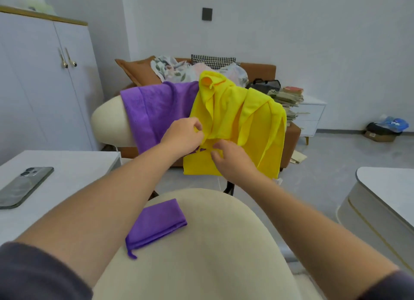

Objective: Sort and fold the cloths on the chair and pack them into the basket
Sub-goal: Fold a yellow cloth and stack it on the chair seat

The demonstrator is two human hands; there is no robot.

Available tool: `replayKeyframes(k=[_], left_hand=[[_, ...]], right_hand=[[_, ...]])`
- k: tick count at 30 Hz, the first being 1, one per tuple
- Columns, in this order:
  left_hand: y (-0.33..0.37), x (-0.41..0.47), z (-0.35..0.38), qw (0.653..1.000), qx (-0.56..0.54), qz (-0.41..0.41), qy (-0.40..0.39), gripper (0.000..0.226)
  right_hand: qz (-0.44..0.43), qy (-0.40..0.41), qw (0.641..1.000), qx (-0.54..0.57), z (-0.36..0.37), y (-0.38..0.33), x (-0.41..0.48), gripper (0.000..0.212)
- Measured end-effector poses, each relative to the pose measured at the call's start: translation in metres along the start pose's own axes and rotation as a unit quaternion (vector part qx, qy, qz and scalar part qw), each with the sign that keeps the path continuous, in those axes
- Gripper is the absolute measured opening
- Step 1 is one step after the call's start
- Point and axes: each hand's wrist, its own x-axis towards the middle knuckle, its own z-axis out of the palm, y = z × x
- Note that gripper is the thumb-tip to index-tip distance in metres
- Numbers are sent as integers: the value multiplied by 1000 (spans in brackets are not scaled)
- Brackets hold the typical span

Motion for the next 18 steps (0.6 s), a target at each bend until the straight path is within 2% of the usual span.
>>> replayKeyframes(k=[6, 8, 11, 14, 16, 18], left_hand=[[32, 74, -6, 992, -101, -46, 58, 37], [39, 91, -3, 983, -138, -60, 101, 46], [43, 113, 0, 987, -102, -29, 119, 63], [41, 129, 7, 986, -91, -44, 131, 43], [39, 135, 11, 978, -118, -70, 156, 26], [40, 138, 11, 965, -159, -83, 189, 21]], right_hand=[[12, 101, 994, 41, -48, -4, 51, 34], [20, 107, 993, 35, -56, -2, 65, 36], [26, 89, 996, 10, -67, 1, 82, 39], [41, 65, 997, -16, -72, 7, 95, 41], [42, 60, 997, -24, -69, 10, 101, 40], [42, 60, 997, -20, -66, 12, 104, 38]])
